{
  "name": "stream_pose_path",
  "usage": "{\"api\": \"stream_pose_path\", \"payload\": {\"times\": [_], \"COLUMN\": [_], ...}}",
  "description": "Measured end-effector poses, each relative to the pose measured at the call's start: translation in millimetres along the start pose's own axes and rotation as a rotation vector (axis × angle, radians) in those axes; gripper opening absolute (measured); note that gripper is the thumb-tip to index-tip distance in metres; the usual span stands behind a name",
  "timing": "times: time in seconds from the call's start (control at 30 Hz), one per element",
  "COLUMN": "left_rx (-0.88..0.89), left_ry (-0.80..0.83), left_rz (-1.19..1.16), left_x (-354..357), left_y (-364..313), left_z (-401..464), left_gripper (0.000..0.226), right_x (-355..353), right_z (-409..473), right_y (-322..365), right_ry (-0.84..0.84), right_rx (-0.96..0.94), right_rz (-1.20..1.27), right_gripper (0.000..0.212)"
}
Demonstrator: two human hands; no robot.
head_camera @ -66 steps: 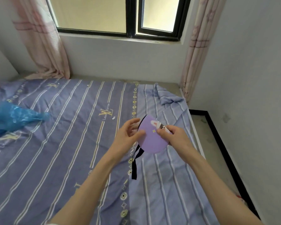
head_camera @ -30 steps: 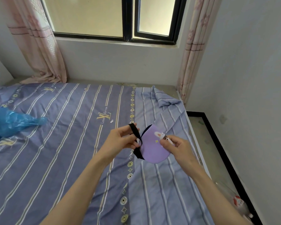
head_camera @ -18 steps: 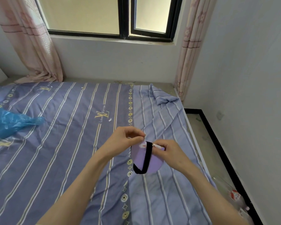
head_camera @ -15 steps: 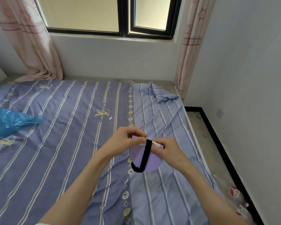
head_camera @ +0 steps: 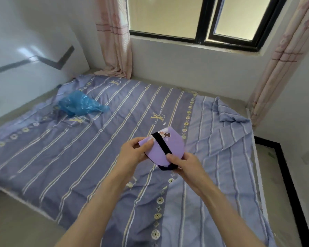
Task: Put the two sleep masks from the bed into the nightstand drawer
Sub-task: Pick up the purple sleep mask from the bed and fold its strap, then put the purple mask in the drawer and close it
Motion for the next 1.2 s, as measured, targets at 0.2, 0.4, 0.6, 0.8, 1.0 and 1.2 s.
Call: {"api": "stream_pose_path", "payload": {"times": [0.2,0.4,0.6,0.8,1.0,1.2], "left_rx": [-0.132,-0.09,-0.014,-0.097,-0.123,-0.177], "left_ry": [-0.342,-0.603,-0.796,-1.035,-0.91,-0.882], "left_rz": [-0.316,-0.379,-0.316,0.407,1.185,1.331], "left_x": [-72,-169,-265,-403,-551,-659], "left_y": [12,10,5,8,-8,-12], "left_z": [-77,-150,-216,-277,-321,-312], "left_gripper": [0.027,0.016,0.008,0.024,0.051,0.057], "right_x": [64,176,302,444,577,680], "right_z": [-18,-32,-39,-28,-10,29], "right_y": [-32,-50,-87,-125,-147,-162], "right_ry": [0.192,0.418,0.6,0.67,0.706,0.704], "right_rx": [0.092,0.111,0.167,0.131,0.195,0.263], "right_rz": [-0.064,-0.149,-0.292,-0.434,-0.43,-0.402], "right_gripper": [0.01,0.012,0.011,0.011,0.01,0.012]}}
Point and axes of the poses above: each hand's wrist, its own z-axis towards the middle knuckle, its own x-axis out of the palm, y = z × x, the point moved 1 cm from there along z, towards the middle knuckle, and after that the axes turned 7 degrees about x, right-handed, at the moved point
